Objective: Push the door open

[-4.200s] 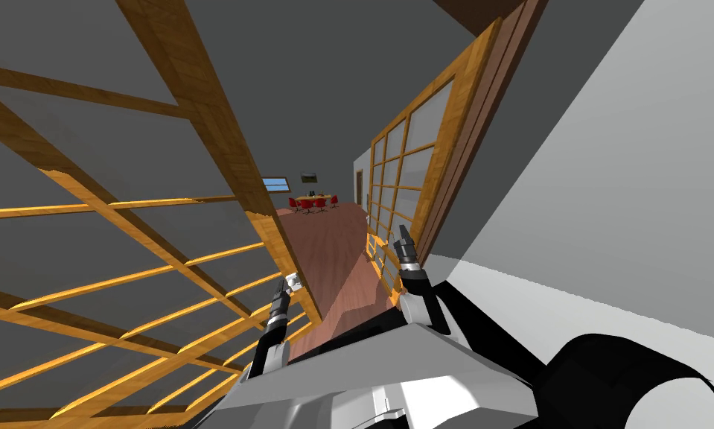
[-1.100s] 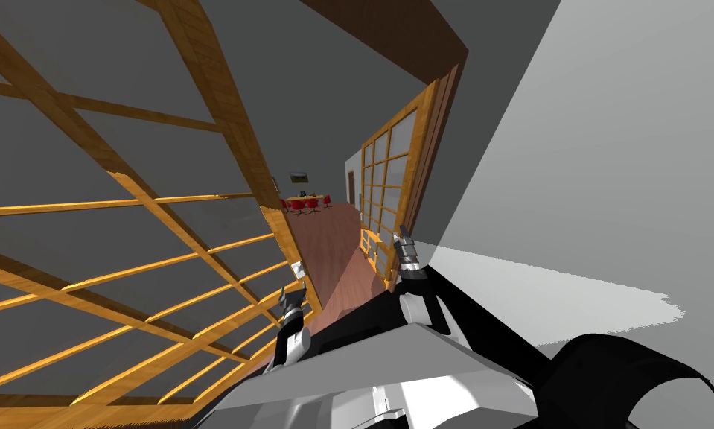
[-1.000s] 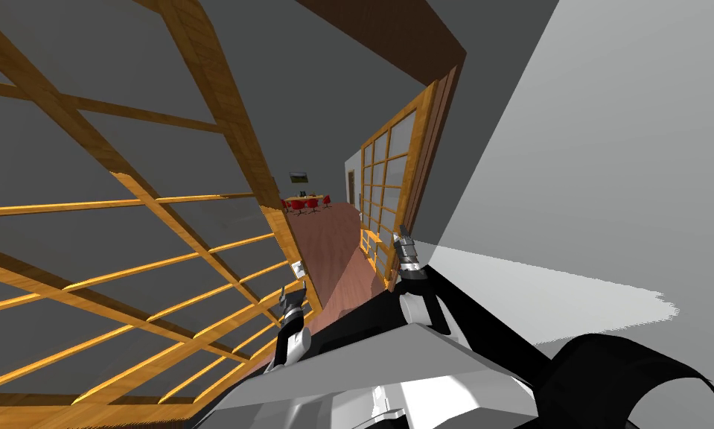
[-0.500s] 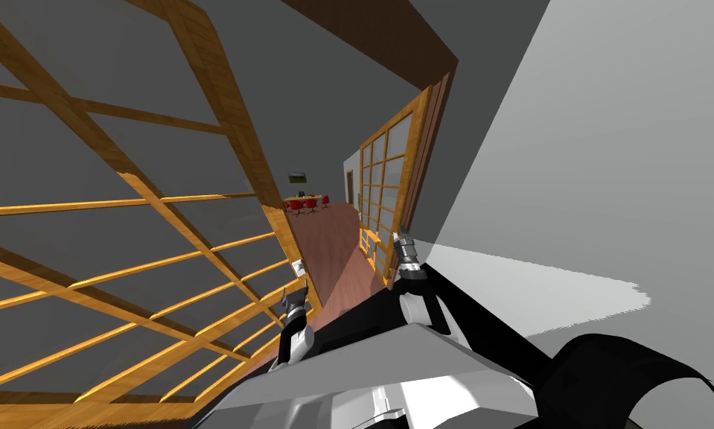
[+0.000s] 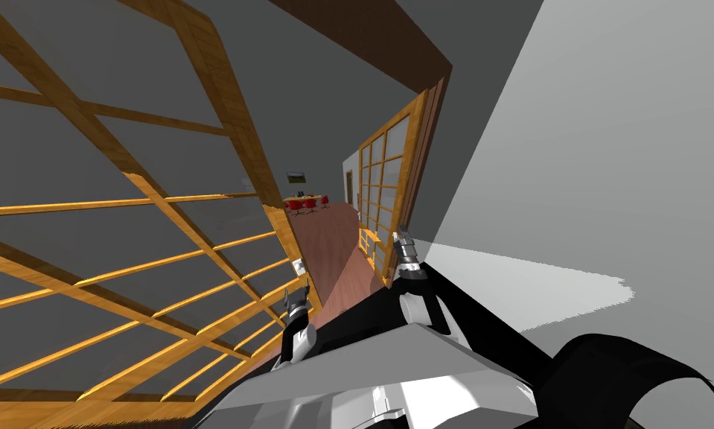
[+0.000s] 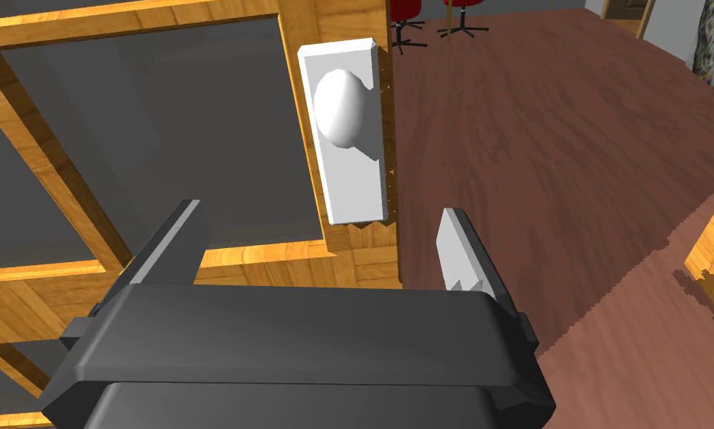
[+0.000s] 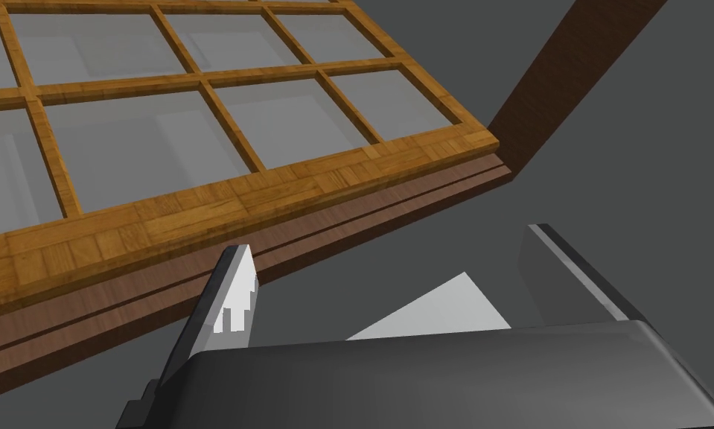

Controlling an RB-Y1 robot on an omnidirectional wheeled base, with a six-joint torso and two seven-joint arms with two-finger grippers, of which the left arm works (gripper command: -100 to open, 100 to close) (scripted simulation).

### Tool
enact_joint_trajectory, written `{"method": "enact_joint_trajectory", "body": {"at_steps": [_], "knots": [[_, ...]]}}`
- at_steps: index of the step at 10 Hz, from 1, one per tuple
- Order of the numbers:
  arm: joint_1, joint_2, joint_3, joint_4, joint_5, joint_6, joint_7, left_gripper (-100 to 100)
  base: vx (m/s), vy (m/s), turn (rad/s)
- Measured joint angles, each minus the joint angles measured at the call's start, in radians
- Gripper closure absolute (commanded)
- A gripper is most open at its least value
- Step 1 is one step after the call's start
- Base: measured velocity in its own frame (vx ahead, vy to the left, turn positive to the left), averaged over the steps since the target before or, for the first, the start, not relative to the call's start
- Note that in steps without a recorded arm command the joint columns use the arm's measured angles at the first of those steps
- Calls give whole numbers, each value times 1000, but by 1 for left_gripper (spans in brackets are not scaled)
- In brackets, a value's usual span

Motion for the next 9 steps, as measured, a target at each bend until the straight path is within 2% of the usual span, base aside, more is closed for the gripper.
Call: {"method": "enact_joint_trajectory", "body": {"at_steps": [3,5,7,9], "knots": [[-1,-11,-3,-2,14,0,76,-100,-22,5,-17],[0,-14,-4,-5,18,1,96,-100,61,31,-14],[7,13,-2,-12,19,4,99,-100,168,70,-22],[1,25,1,-4,21,2,102,-100,190,83,-22]]}}
